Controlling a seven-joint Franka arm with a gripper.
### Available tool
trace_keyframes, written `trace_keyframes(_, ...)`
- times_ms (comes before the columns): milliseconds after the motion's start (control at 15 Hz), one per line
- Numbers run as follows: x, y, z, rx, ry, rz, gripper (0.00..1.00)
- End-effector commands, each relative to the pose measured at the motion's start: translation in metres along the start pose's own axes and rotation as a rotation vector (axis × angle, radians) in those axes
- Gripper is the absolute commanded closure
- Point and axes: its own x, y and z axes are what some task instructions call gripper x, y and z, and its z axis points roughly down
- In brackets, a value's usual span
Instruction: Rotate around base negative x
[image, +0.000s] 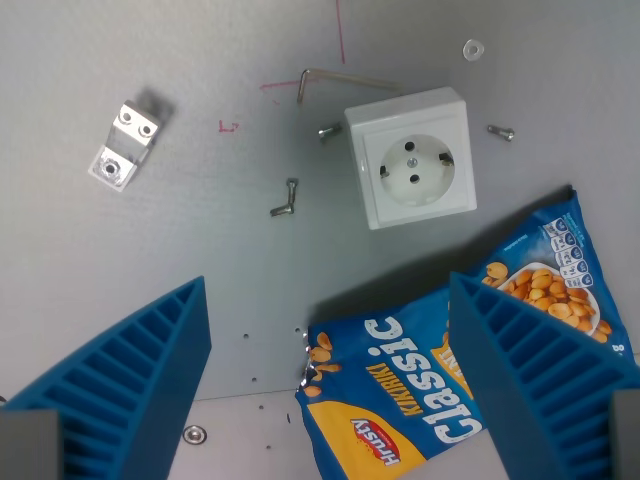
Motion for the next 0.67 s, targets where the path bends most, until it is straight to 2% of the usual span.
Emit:
trace_keyframes(67, -0.0003, 0.0002, -0.0019, -0.012, 0.005, 0.001, 0.00)
trace_keyframes(667, -0.0003, 0.0002, -0.0019, -0.132, 0.015, 0.003, 0.00)
